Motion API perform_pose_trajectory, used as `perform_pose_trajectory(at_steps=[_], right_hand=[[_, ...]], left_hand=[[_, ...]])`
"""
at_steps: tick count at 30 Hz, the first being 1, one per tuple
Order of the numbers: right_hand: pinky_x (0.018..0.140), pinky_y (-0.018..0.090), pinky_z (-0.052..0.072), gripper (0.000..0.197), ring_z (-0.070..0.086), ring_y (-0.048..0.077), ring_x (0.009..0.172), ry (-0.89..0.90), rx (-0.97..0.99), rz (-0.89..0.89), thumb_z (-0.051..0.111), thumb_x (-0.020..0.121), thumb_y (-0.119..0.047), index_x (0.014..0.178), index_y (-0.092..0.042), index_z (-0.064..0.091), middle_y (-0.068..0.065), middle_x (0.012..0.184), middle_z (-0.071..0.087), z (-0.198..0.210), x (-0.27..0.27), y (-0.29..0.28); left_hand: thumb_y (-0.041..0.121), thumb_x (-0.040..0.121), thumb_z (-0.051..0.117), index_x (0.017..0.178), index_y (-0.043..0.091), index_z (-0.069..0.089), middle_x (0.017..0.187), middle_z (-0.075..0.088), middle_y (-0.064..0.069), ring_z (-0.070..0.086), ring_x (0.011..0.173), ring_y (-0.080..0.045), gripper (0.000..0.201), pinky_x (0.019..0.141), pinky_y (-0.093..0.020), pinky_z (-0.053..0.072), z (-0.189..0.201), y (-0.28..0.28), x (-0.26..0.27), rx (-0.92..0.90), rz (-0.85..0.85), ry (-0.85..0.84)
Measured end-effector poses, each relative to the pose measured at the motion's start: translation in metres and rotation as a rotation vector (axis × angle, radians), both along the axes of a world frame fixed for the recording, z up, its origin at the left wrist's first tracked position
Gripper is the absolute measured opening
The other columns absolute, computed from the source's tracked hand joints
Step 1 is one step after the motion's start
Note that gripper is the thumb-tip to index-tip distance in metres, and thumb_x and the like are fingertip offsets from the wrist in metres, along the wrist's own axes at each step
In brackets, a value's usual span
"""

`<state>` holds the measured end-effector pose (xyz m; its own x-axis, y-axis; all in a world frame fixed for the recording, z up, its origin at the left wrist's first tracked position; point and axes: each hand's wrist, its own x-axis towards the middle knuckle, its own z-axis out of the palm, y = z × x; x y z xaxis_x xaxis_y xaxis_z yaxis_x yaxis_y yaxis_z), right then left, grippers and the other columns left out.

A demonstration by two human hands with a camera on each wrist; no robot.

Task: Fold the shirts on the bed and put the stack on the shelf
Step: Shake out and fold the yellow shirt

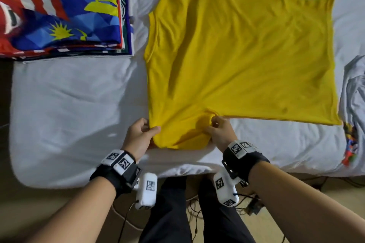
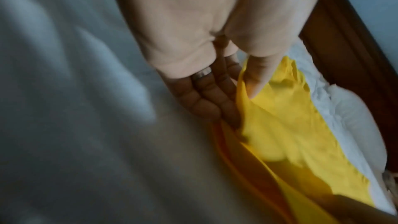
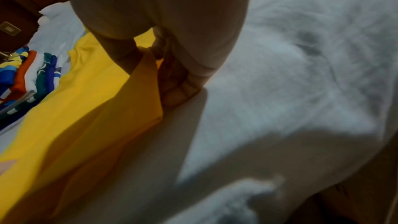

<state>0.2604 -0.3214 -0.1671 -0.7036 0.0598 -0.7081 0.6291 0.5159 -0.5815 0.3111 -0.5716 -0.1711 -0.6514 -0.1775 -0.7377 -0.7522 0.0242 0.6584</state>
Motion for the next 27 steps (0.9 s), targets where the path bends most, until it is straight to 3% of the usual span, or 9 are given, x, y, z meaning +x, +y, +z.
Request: perform_pose_trajectory(at_steps=[3,5,9,12,16,19,21,24,27], right_hand=[[0.063,0.033,0.044,0.017,0.053,0.023,0.074,-0.076,-0.095,-0.056,0.069,0.087,-0.007,0.098,-0.01,0.057,0.008,0.085,0.056,0.001,0.009,0.002],[0.07,0.037,0.046,0.038,0.055,0.023,0.082,-0.116,-0.094,-0.027,0.076,0.078,-0.022,0.105,0.0,0.061,0.01,0.091,0.057,-0.001,0.01,0.003],[0.069,0.038,0.053,0.079,0.065,0.026,0.086,-0.137,-0.112,0.005,0.075,0.057,-0.05,0.113,0.004,0.063,0.016,0.098,0.067,-0.007,0.016,0.009],[0.057,0.035,0.05,0.028,0.061,0.028,0.07,-0.132,-0.19,-0.012,0.075,0.082,-0.021,0.103,-0.005,0.063,0.016,0.09,0.066,-0.001,0.018,0.015],[0.074,0.051,0.058,0.041,0.067,0.035,0.086,-0.152,-0.187,0.041,0.076,0.083,-0.023,0.117,-0.005,0.06,0.019,0.108,0.068,-0.008,0.021,0.026],[0.07,0.048,0.06,0.03,0.07,0.034,0.081,-0.161,-0.108,0.229,0.068,0.093,-0.021,0.116,-0.007,0.056,0.015,0.103,0.069,-0.006,0.018,0.027],[0.053,0.04,0.058,0.02,0.065,0.027,0.055,-0.13,-0.089,0.28,0.066,0.094,-0.019,0.105,-0.003,0.061,0.014,0.076,0.068,-0.003,0.014,0.03],[0.041,0.027,0.047,0.017,0.06,0.021,0.042,-0.144,-0.023,0.399,0.066,0.094,-0.022,0.087,-0.007,0.06,0.011,0.057,0.065,0.001,0.014,0.035],[0.055,0.032,0.056,0.026,0.062,0.019,0.05,-0.143,0.097,0.687,0.066,0.094,-0.032,0.081,-0.011,0.062,0.008,0.065,0.071,0.007,0.006,0.038]], left_hand=[[0.015,0.093,0.069,0.091,0.005,0.061,0.076,0.067,-0.013,0.057,0.054,-0.026,0.013,0.059,-0.036,0.052,-0.006,0.003,0.02,0.054,-0.067,-0.087],[0.016,0.095,0.067,0.087,0.006,0.062,0.068,0.062,-0.01,0.048,0.05,-0.02,0.014,0.051,-0.028,0.044,-0.007,0.005,0.022,0.074,-0.109,-0.1],[0.037,0.086,0.076,0.074,0.012,0.056,0.069,0.046,-0.01,0.042,0.063,-0.022,0.034,0.06,-0.034,0.034,0.001,0.011,0.022,0.101,-0.169,-0.06],[0.021,0.085,0.07,0.057,0.023,0.048,0.067,0.038,-0.008,0.039,0.068,-0.023,0.036,0.066,-0.037,0.033,0.008,0.025,0.024,0.182,0.135,0.01],[0.018,0.092,0.064,0.066,0.022,0.054,0.081,0.061,-0.012,0.059,0.075,-0.024,0.028,0.07,-0.034,0.044,0.013,0.042,0.033,0.337,0.348,0.016],[0.028,0.092,0.069,0.105,0.018,0.07,0.106,0.076,-0.003,0.072,0.098,-0.02,0.016,0.09,-0.038,0.055,0.004,0.048,0.047,0.21,0.061,-0.056],[0.03,0.089,0.075,0.102,0.014,0.073,0.097,0.077,-0.001,0.072,0.096,-0.02,0.021,0.09,-0.037,0.053,-0.002,0.044,0.052,-0.01,-0.215,-0.07],[0.031,0.09,0.073,0.077,0.006,0.063,0.071,0.066,-0.01,0.065,0.07,-0.028,0.03,0.061,-0.029,0.044,-0.001,0.039,0.053,-0.297,-0.378,-0.11],[0.025,0.09,0.074,0.072,0.008,0.058,0.063,0.064,-0.005,0.064,0.051,-0.018,0.03,0.045,-0.025,0.044,0.009,0.045,0.049,-0.389,-0.493,-0.209]])
